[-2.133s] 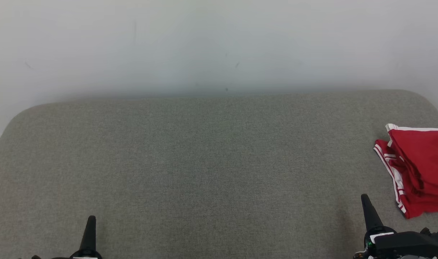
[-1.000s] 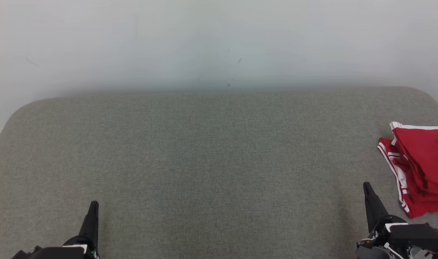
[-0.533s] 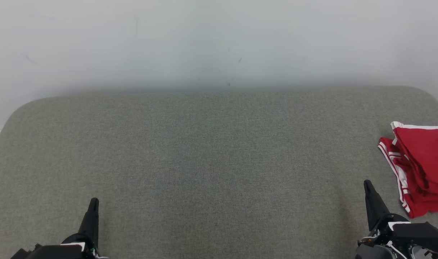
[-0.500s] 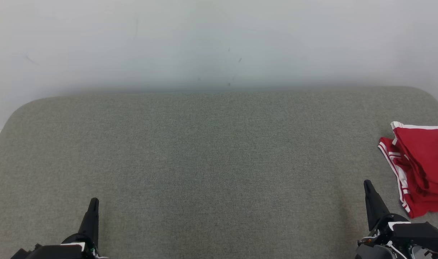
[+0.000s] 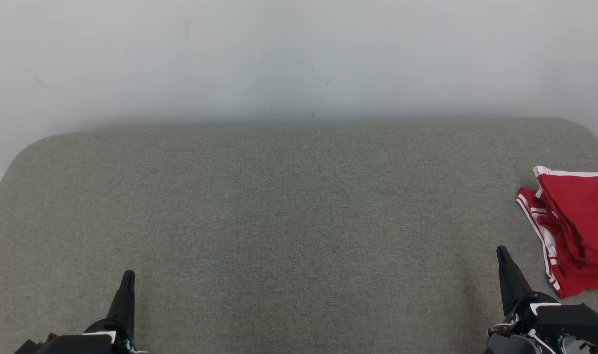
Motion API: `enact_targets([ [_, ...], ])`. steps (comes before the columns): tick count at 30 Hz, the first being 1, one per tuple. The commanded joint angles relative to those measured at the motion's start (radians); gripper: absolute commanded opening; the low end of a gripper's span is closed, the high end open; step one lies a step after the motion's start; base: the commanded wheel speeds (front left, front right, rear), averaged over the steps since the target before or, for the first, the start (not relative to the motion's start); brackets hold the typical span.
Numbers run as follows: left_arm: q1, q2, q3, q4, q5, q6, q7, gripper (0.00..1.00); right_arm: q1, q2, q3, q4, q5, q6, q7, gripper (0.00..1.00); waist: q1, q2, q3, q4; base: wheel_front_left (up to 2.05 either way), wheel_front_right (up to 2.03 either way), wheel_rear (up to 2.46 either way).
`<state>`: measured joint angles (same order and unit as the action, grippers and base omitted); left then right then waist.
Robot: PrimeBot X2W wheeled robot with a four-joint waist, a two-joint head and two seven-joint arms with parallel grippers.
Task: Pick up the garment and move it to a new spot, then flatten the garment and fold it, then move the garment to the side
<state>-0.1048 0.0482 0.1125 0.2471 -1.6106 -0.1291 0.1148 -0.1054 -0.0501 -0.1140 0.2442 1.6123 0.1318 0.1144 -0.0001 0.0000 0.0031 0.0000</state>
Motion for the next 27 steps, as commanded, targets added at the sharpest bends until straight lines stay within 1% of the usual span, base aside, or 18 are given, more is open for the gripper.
enact_targets([
  [1, -0.01, 0.004, 0.003, -0.003, -0.005, -0.004, 0.002, 0.0, -0.007, 0.0, -0.002, -0.001, 0.001, -0.002, 0.003, 0.0, 0.0001, 0.0, 0.0, 0.0, 0.0, 0.0, 0.0],
  [27, -0.01, 0.004, 0.003, -0.003, -0.005, -0.004, 0.002, 0.0, -0.007, 0.0, -0.001, -0.001, 0.001, -0.002, 0.003, 0.0, 0.0001, 0.0, 0.0, 0.0, 0.0, 0.0, 0.0],
])
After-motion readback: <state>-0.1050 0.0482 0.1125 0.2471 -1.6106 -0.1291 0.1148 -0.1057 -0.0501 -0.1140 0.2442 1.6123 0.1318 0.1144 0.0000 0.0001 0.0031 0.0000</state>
